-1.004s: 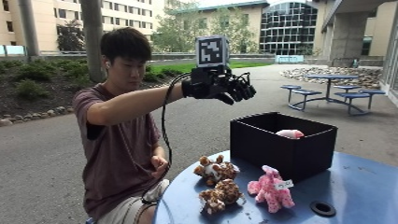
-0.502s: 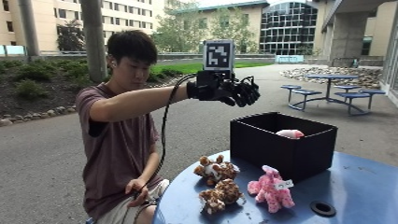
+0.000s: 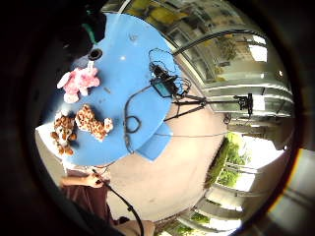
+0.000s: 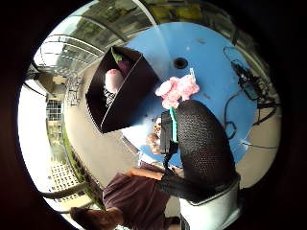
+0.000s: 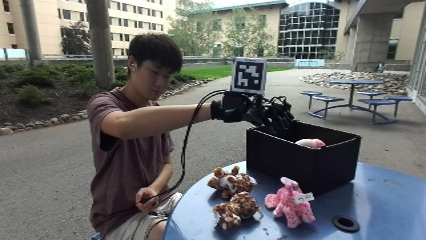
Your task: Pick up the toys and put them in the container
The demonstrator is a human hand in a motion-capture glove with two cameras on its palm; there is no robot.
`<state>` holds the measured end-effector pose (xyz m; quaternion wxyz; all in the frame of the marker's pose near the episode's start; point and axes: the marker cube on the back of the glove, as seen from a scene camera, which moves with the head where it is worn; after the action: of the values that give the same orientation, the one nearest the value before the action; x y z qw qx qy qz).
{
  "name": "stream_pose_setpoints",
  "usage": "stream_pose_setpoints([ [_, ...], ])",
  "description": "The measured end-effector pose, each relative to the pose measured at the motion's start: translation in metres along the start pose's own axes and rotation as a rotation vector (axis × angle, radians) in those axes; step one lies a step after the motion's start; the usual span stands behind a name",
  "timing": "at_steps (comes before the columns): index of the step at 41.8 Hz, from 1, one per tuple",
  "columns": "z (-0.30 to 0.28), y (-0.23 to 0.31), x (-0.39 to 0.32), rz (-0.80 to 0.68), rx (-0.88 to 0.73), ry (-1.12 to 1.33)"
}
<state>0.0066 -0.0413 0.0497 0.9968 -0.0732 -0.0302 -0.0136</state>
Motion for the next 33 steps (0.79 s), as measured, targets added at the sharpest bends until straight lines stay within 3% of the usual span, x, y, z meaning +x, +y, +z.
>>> stream_pose_setpoints([
  [6,0.017,-0.018,0.002,-0.040,-0.032,-0.013],
  [11,0.039,-0.042,-0.014,0.032,-0.094,-0.046],
  [21,0.119,-0.084,-0.046,-0.167,-0.267,0.107],
  [33,0.204,-0.119,-0.063,-0.185,-0.364,0.080],
])
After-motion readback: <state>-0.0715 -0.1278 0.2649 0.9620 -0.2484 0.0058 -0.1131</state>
